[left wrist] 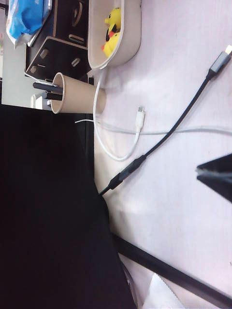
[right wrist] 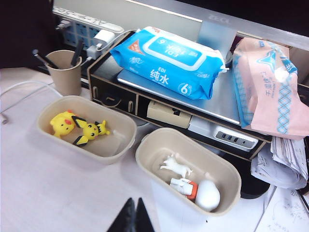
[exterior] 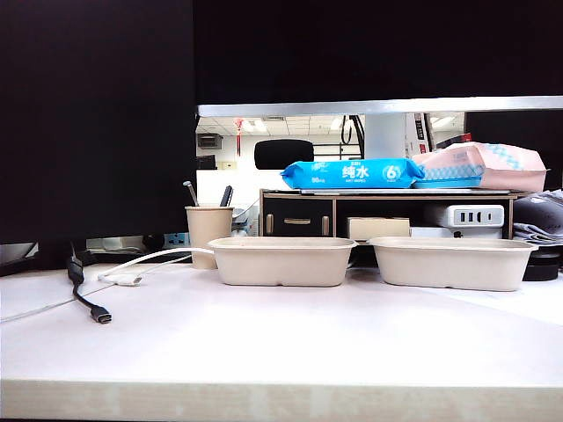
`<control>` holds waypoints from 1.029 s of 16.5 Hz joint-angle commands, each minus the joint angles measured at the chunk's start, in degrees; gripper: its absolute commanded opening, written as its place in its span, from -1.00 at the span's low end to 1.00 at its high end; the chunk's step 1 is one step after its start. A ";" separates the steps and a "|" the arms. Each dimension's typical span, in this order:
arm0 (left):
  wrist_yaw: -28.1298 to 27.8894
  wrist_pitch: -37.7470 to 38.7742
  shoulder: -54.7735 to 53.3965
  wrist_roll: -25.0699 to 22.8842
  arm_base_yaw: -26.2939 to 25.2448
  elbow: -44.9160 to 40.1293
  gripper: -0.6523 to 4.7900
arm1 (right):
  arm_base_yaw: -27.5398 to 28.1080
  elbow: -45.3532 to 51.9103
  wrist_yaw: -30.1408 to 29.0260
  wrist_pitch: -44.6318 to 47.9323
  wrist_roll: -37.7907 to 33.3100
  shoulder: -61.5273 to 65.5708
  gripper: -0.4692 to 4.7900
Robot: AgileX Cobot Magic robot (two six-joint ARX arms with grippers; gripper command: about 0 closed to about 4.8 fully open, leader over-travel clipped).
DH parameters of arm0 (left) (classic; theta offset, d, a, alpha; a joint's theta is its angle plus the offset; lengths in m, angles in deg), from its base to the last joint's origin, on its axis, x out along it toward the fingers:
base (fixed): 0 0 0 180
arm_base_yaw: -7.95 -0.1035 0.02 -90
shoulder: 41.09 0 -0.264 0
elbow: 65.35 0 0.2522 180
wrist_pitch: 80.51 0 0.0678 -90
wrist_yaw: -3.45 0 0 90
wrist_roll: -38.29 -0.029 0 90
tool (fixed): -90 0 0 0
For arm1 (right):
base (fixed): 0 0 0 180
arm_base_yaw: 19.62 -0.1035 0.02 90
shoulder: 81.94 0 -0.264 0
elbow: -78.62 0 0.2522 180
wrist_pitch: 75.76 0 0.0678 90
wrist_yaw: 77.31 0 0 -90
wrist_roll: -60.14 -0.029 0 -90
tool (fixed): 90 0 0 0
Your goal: Put the dolls with similar colors into the same paper box, while dolls with different colors go into separate paper boxes.
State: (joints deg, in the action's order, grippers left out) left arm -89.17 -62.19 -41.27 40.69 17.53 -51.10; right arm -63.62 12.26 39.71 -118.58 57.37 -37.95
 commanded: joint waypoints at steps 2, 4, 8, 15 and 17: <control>0.07 -0.35 0.00 -0.04 -0.02 0.04 -0.78 | -0.07 -0.22 -0.11 0.17 -0.26 -0.61 -0.82; 0.07 -0.35 0.00 -0.04 -0.02 0.04 -0.78 | -0.07 -0.22 -0.11 0.17 -0.26 -0.61 -0.82; 0.07 -0.35 0.00 -0.04 -0.02 0.04 -0.78 | -0.04 -0.22 -0.13 0.15 -0.04 -0.68 -0.82; 0.09 -0.37 0.00 -0.04 -0.02 0.07 -0.78 | 12.35 -0.09 -0.68 -2.03 -2.62 -5.18 -0.82; 0.07 -0.37 0.00 -0.04 0.02 0.07 -0.78 | 27.91 2.91 -11.17 -1.64 -10.51 -10.56 -0.82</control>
State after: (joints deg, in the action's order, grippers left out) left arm -89.17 -62.19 -41.27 40.69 17.62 -51.10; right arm -40.00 13.71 34.73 -120.44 50.95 -46.34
